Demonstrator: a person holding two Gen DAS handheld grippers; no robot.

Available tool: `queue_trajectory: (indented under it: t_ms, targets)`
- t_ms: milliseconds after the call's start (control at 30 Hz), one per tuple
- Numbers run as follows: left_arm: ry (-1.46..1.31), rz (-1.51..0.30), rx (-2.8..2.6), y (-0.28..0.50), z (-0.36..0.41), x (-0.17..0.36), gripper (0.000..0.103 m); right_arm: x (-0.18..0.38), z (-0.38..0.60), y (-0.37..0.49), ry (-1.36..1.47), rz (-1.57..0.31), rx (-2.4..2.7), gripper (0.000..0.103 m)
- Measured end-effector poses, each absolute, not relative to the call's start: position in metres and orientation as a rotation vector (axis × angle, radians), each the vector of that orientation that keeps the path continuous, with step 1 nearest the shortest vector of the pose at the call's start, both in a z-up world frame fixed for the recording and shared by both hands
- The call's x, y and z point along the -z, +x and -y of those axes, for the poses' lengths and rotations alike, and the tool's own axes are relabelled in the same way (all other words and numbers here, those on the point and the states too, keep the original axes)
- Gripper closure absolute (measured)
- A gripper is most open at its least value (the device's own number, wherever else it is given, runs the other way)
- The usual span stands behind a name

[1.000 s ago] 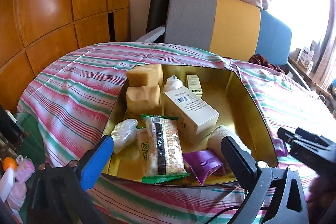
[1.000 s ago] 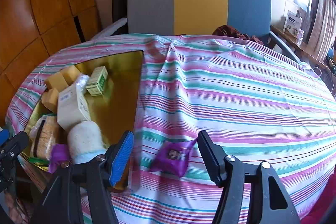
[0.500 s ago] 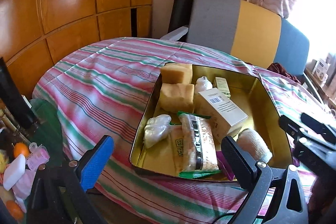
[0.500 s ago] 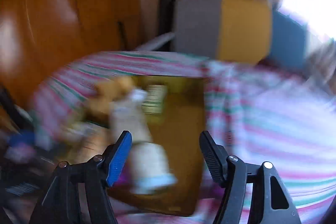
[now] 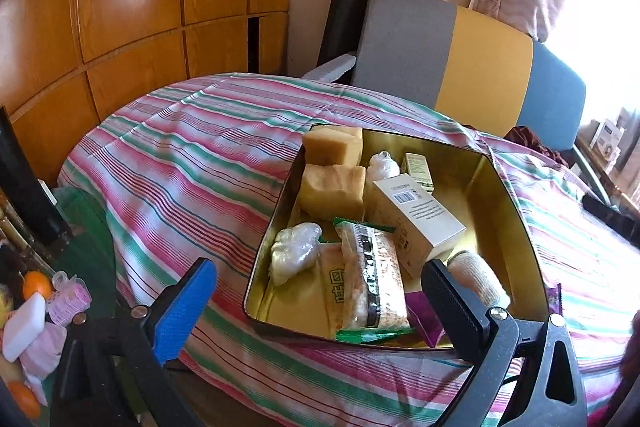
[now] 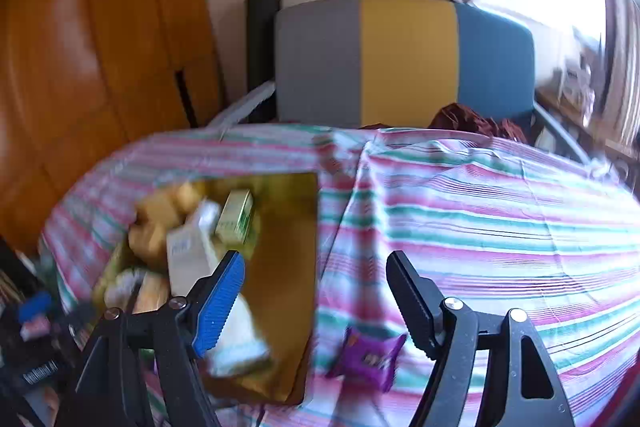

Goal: Organize objects

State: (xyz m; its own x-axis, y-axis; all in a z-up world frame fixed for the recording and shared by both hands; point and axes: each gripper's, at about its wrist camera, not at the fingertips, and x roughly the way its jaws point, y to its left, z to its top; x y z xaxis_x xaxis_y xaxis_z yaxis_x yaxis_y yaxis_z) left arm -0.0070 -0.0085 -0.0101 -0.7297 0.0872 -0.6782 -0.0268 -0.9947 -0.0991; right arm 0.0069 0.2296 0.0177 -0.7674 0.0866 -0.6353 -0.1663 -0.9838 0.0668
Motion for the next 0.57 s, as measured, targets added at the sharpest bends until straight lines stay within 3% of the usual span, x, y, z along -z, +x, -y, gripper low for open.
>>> queue_trajectory:
  t_ms: [167,567]
  targets:
    - [-1.122,0.119,-2.884,-0.006,0.010,0.010,0.000,0.008,-0.193,0.006,-1.086,-0.093,-2.825,0.028]
    - [-1.086,-0.016,-2.956,0.002,0.003,0.011,0.003,0.030,-0.179,0.004,-1.152,-0.087,-2.833,0.028]
